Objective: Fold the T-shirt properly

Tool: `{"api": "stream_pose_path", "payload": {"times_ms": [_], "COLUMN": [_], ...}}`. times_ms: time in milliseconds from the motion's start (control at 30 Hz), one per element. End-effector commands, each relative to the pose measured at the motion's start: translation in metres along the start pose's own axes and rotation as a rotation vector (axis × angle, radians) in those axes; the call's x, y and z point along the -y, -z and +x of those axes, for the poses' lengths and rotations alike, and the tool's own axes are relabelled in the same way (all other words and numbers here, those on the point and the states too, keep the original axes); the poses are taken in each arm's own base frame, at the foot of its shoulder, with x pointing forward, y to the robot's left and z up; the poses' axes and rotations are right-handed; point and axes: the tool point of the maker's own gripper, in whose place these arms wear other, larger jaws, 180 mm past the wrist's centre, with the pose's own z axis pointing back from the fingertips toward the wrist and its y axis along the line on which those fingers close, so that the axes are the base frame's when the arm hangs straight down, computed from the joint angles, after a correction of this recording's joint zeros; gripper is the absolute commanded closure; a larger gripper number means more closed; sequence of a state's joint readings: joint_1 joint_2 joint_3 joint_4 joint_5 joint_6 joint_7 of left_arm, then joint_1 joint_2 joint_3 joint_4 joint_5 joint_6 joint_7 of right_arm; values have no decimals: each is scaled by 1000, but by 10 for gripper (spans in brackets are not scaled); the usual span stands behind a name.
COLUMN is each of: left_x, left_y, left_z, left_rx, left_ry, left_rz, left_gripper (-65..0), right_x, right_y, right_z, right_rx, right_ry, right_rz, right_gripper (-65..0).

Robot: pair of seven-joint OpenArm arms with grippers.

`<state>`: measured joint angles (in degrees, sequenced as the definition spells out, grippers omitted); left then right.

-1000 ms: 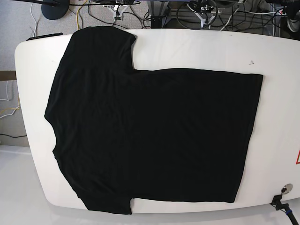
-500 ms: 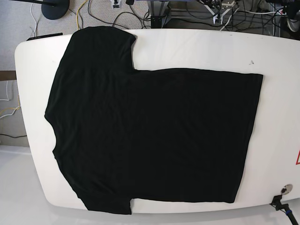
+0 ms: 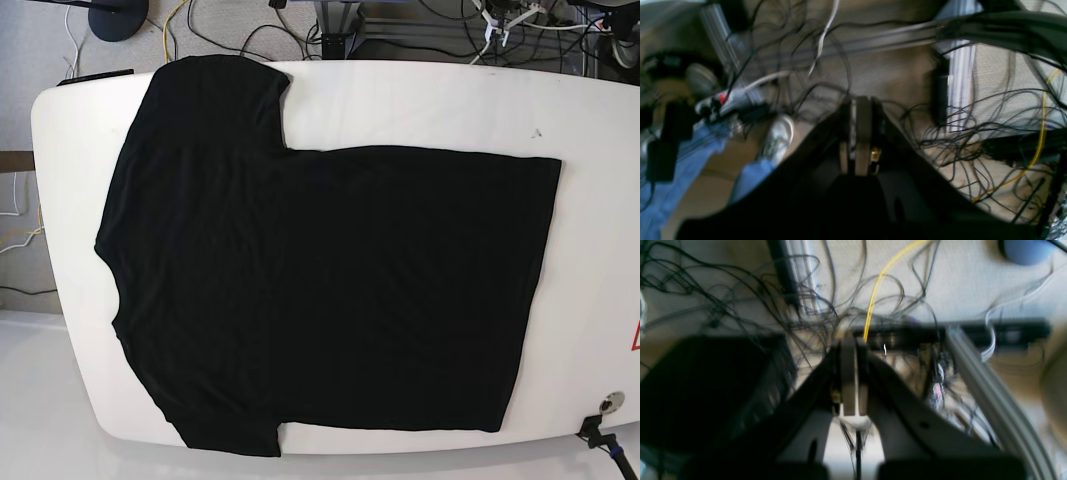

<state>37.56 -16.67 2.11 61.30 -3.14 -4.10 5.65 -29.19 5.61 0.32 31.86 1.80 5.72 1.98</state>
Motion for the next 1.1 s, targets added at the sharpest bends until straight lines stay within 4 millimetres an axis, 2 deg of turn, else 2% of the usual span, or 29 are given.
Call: {"api": "stream_pose_path", "payload": {"times_ms": [0, 167, 267, 367, 500, 633, 767, 800, 900, 1067], "left_x": [-15, -13, -2, 14, 30, 42, 49, 46, 40, 32], "left_y": [-11, -45, -67, -93, -127, -163, -191, -194, -207, -216], "left_z": [-16, -28, -27, -18, 15, 60, 109, 119, 146, 169], "left_rx": [-31, -19, 3, 43, 134, 245, 364, 394, 480, 534], "left_ry": [24, 91, 119, 149, 187, 247, 298, 283, 281, 309], "left_rz": [26, 2, -37, -87, -137, -175, -179, -174, -177, -144], "left_gripper": [0, 0, 0, 0, 0, -12, -45, -34, -52, -44], "right_x": [28, 56, 69, 90, 117, 128, 123, 125, 109, 96], "right_y": [-16, -46, -67, -93, -134, -177, -217, -214, -232, -253], "right_z": [-34, -40, -30, -10, 29, 78, 130, 130, 156, 202], "right_rx": [-53, -7, 52, 137, 263, 388, 509, 496, 523, 605], "right_ry": [-23, -83, -87, -42, -15, -30, -61, -59, -18, 74], "right_rz": [-45, -72, -80, -111, -151, -179, -187, -186, -118, -15], "right_gripper": [0, 0, 0, 0, 0, 0, 0, 0, 0, 0]}}
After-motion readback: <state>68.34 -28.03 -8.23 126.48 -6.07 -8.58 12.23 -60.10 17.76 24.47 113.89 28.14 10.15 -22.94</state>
